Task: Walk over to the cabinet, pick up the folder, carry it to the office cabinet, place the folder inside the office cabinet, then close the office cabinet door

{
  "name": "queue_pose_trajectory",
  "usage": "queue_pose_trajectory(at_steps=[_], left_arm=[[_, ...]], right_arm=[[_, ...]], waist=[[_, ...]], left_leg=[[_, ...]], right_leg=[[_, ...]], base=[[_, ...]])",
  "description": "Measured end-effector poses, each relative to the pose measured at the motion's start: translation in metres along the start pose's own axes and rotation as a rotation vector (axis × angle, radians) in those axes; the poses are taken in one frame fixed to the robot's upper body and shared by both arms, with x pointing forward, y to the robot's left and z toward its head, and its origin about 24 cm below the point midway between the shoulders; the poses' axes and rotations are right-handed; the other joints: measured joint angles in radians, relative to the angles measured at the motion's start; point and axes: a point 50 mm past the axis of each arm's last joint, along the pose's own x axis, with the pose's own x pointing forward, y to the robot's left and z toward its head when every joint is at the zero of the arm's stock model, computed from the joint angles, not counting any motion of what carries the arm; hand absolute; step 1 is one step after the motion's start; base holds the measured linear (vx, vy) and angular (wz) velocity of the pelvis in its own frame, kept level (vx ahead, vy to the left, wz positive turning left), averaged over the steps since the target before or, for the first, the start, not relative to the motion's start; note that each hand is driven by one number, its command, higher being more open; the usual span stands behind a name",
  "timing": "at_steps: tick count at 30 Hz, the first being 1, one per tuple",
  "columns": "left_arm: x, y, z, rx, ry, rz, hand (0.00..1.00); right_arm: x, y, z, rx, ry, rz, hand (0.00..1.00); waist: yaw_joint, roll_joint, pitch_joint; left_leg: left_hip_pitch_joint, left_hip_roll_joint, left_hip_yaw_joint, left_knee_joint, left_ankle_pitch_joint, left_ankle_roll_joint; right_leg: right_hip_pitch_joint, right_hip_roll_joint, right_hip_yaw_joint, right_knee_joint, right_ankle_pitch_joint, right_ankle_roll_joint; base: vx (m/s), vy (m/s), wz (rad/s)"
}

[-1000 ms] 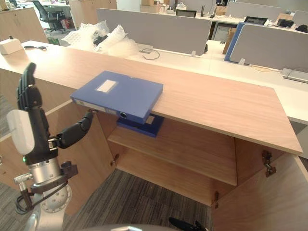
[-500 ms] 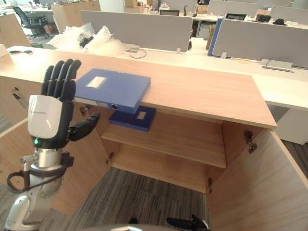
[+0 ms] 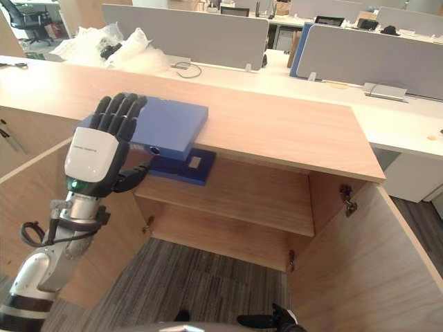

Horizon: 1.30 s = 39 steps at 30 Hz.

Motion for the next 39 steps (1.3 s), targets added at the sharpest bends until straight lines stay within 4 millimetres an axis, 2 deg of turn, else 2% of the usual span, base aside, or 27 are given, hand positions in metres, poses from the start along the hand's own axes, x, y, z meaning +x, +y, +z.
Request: queue_pose_trajectory(at_steps=[7, 12, 15, 23, 29, 39], left_arm=[[-0.003, -0.008, -0.011, 0.026, 0.042, -0.058, 1.0], [-0.007, -0.02, -0.03, 0.062, 0.124, -0.117, 1.0], [-0.008, -0.023, -0.034, 0.073, 0.147, -0.132, 1.0], [0.006, -0.02, -0.04, 0.151, 0.151, -0.1, 1.0], [0.015, -0.018, -0.043, 0.175, 0.146, -0.081, 1.0], [0.009, -0.032, -0.063, 0.209, 0.229, -0.161, 1.0]], right_arm=[[0.0, 0.0, 0.0, -0.001, 0.0, 0.0, 1.0], [0.0, -0.001, 0.0, -0.001, -0.006, -0.001, 1.0], [0.0, 0.0, 0.001, -0.002, -0.009, 0.0, 1.0], [0.0, 0.0, 0.003, -0.007, -0.015, 0.001, 1.0], [0.0, 0.001, 0.006, -0.006, -0.029, 0.001, 1.0], [0.0, 0.0, 0.008, -0.028, -0.038, 0.0, 1.0]], waist=[[0.0, 0.0, 0.0], [-0.006, 0.0, 0.0], [-0.007, 0.0, 0.0], [-0.006, 0.005, 0.001], [-0.021, 0.01, 0.001], [-0.027, 0.02, -0.001]], left_leg=[[0.003, 0.004, 0.01, 0.0, 0.0, 0.0], [0.008, 0.005, 0.017, -0.001, 0.0, 0.001], [0.008, 0.004, 0.019, -0.001, -0.001, 0.002], [0.009, 0.005, 0.04, -0.001, -0.006, 0.005], [0.014, 0.004, 0.055, -0.001, -0.006, 0.009], [0.019, 0.004, 0.07, -0.001, -0.007, 0.009]], right_leg=[[-0.005, -0.004, 0.009, 0.004, -0.002, -0.003], [-0.002, -0.004, 0.014, -0.002, -0.002, -0.004], [0.0, -0.004, 0.016, -0.005, -0.002, -0.003], [-0.016, -0.008, 0.038, 0.012, -0.001, -0.002], [-0.02, -0.014, 0.054, 0.013, 0.0, 0.0], [-0.02, -0.016, 0.064, 0.011, 0.0, 0.0]], base=[[0.01, -0.015, -0.04], [0.01, -0.011, -0.03], [0.03, -0.013, -0.01], [0.03, -0.012, -0.08], [0.01, 0.0, -0.08], [0.01, 0.0, -0.02]])
